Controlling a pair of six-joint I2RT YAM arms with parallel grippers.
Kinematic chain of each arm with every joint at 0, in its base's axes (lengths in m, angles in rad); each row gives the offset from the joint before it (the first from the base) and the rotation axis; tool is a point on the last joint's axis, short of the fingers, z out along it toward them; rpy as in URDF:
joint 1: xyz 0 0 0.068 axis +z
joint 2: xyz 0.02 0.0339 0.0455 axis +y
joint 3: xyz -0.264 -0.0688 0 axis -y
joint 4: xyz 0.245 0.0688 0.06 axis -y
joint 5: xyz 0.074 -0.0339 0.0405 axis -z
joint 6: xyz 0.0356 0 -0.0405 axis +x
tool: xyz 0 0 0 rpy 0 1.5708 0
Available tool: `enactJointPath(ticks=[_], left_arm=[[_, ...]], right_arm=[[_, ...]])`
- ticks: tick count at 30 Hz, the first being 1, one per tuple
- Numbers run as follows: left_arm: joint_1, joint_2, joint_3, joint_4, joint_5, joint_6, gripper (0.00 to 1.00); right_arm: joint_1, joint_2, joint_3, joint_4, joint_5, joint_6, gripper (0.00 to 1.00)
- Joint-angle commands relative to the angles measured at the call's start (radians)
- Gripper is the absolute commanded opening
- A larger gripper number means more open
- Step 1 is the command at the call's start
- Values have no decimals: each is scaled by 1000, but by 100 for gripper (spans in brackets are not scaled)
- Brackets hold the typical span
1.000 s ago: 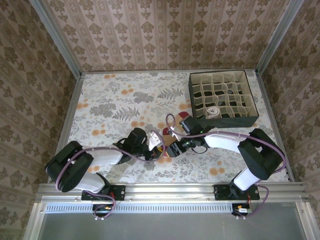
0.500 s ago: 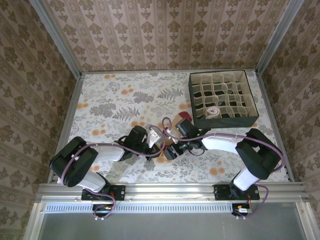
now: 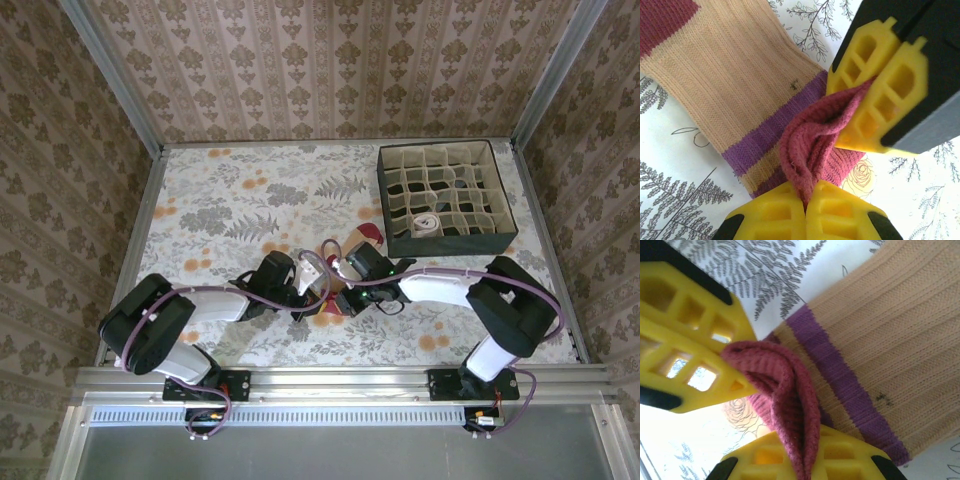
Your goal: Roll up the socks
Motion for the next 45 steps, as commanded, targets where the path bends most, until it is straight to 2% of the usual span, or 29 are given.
enactJointPath(ticks=[1,7,10,13,18,20,22,26,32,40,45], left_arm=[[7,-16,11,-93,-49,45,3],[6,-92,24,-143,-83,122,19],[0,-188,13,-162,-100,211,21],[-12,-324,-34,-148,-106,360,21],[-46,-503,-174,27,-129,569,24],[-75,-525,-178,19,-147,646,25],[-104,-521,-169,5,-166,696,25],[-185,-477,-124,-59,-275,860,26],[-229,-336,-45,-96,-336,1036,30],[-247,-107,59,-51,-335,1139,31],[-248,-39,88,-79,-338,1189,31]], right_arm=[[3,57,27,-130,52,69,0],[-7,145,95,-240,42,123,0],[-21,168,132,-295,18,128,0],[-56,185,155,-345,-53,128,0],[-107,240,190,-451,-94,107,3],[-118,257,201,-478,-88,99,4],[-128,272,211,-498,-92,91,5],[-144,304,240,-534,-115,60,6],[-171,344,271,-573,-151,25,7],[-194,372,298,-611,-164,-11,8],[-202,386,309,-624,-174,-24,8]])
